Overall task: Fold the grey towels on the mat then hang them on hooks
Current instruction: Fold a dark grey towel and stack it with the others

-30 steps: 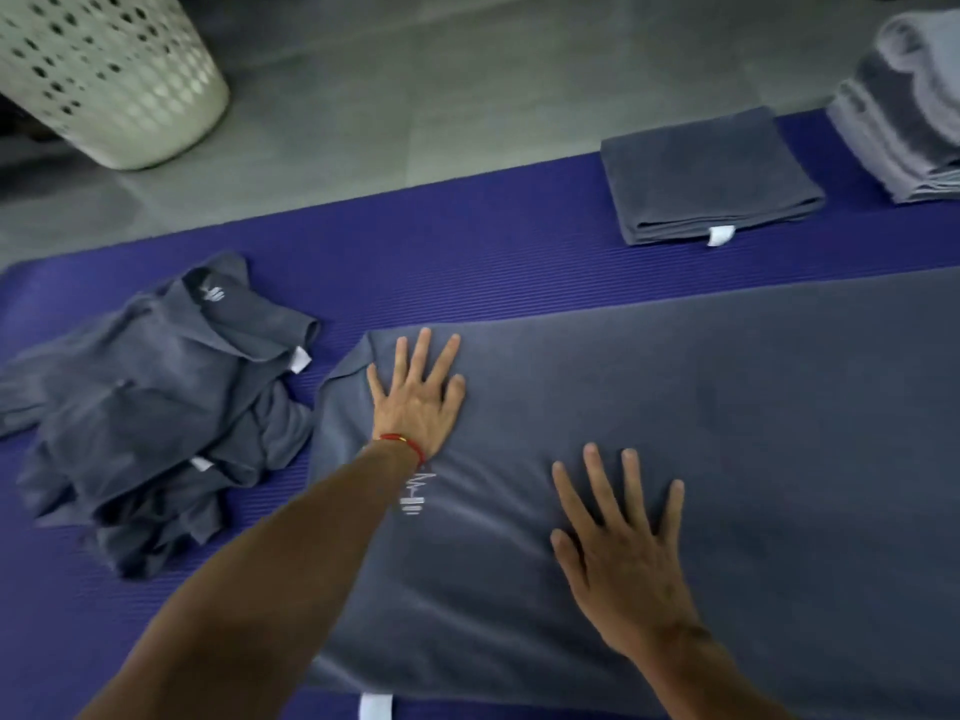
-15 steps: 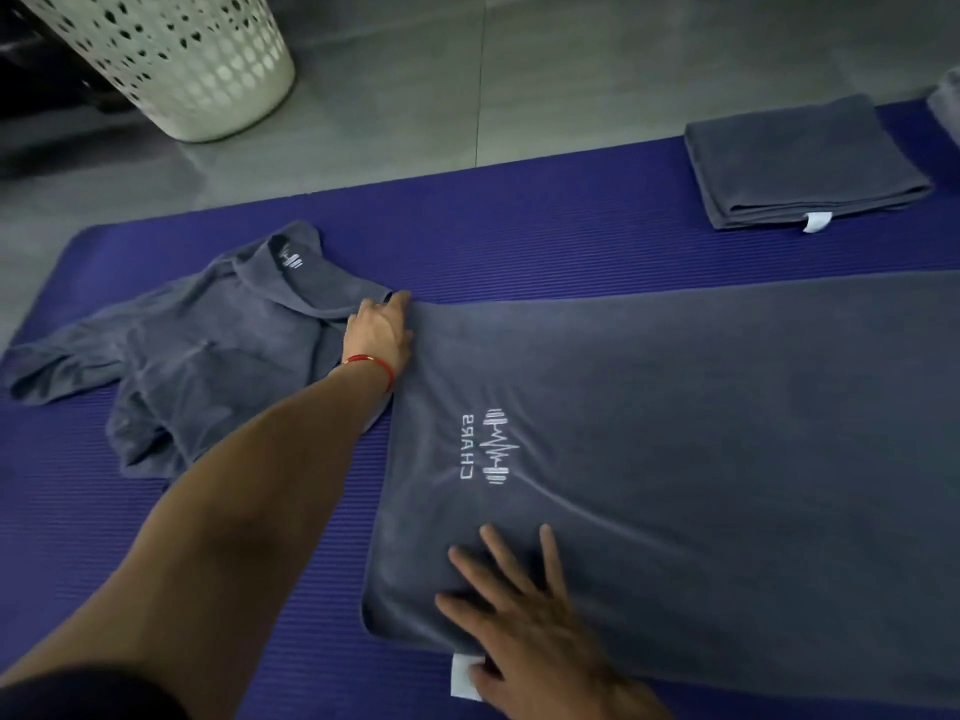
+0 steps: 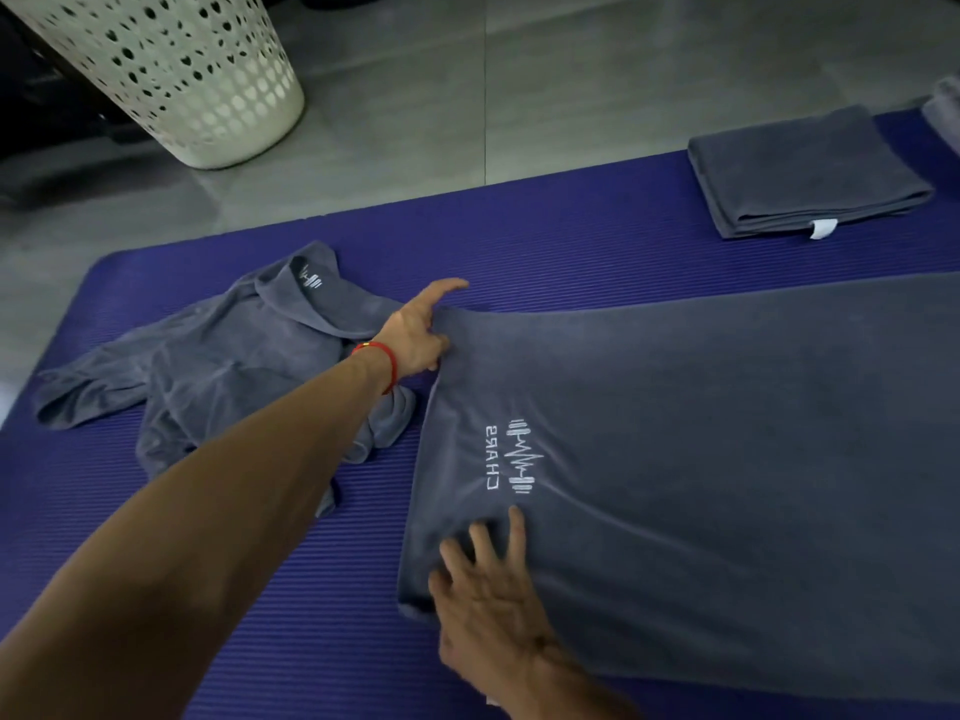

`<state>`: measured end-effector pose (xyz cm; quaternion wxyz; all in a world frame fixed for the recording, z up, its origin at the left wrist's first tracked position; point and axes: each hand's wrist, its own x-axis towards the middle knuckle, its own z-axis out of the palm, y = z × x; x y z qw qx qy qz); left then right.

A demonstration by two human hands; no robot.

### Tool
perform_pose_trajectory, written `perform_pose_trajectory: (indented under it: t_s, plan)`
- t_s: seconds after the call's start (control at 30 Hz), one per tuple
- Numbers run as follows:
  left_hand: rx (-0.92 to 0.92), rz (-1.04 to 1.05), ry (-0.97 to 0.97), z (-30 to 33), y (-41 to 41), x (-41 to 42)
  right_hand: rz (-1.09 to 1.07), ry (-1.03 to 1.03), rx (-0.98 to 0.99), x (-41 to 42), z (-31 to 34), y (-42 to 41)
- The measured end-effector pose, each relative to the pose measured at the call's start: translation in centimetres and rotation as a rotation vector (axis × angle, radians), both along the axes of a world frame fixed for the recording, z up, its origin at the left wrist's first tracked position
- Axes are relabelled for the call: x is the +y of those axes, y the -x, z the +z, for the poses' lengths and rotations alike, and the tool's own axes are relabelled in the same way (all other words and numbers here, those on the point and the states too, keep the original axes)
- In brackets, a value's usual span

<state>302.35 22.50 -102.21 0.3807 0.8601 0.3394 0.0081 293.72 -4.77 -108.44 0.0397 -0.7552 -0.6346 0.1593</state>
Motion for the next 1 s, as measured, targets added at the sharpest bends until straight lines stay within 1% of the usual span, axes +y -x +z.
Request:
perform_pose_trajectory:
  t_s: [0.07, 0.1, 0.13, 0.2, 0.27, 0.3, 0.33, 0.4, 0.47, 0.5, 0.53, 0.6, 0.7, 0.73, 0.8, 0.9, 0.97, 1.0]
  plan:
    - [0.010, 0.021, 0.038, 0.7, -0.3, -0.3, -0.011, -0.038, 0.072, -0.3, 0.4, -0.9]
    - [0.022, 0.046, 0.054, 0.9, -0.4, -0.4, -0.044, -0.096, 0.134, -0.7, 0.6, -1.6]
    - [0.031, 0.072, 0.066, 1.1, -0.6, -0.5, -0.113, -0.162, 0.237, -1.0, 0.7, -2.4]
    - [0.024, 0.113, 0.085, 1.7, -1.3, -0.7, -0.378, -0.236, 0.507, -1.6, 1.1, -5.1]
    - [0.011, 0.096, 0.128, 2.4, -2.1, -1.0, -0.699, -0.198, 0.749, -2.6, 2.0, -8.6]
    - [0.014, 0.062, 0.123, 2.7, -2.6, -1.3, -0.816, -0.201, 0.826, -3.4, 2.6, -10.4]
    - [0.029, 0.014, 0.085, 3.0, -3.2, -1.5, -0.881, -0.199, 0.864, -4.3, 2.7, -12.7]
    - [0.045, -0.090, -0.051, 3.8, -4.8, -2.2, -0.960, -0.200, 0.864, -6.5, 3.6, -17.2]
    - [0.004, -0.145, -0.200, 4.6, -7.1, -3.4, -1.070, -0.271, 0.861, -9.1, 4.9, -22.0]
    - [-0.031, -0.147, -0.231, 5.2, -8.5, -4.4, -1.110, -0.323, 0.851, -10.6, 5.8, -24.3]
    - [-0.062, -0.143, -0.242, 5.8, -10.1, -5.4, -1.136, -0.355, 0.811, -12.3, 7.0, -26.5]
    - [-0.103, -0.157, -0.251, 6.9, -13.7, -7.9, -1.120, -0.382, 0.679, -16.1, 9.6, -30.5]
    - [-0.139, -0.245, -0.292, 9.1, -19.3, -12.2, -1.110, -0.306, 0.453, -22.6, 13.1, -35.5]
    - [-0.147, -0.273, -0.316, 10.1, -21.3, -13.7, -1.136, -0.293, 0.431, -25.3, 13.7, -37.1]
    - [-0.121, -0.308, -0.344, 11.7, -25.5, -16.7, -1.219, -0.356, 0.509, -30.6, 14.9, -39.6]
    - [-0.033, -0.362, -0.226, 13.0, -30.9, -21.9, -1.383, -0.513, 0.684, -38.7, 16.2, -41.2]
    - [-0.037, -0.383, -0.147, 13.0, -33.8, -25.6, -1.426, -0.592, 0.792, -43.4, 16.3, -41.4]
    - [-0.049, -0.398, -0.136, 12.7, -35.3, -27.5, -1.458, -0.623, 0.793, -45.6, 15.8, -41.4]
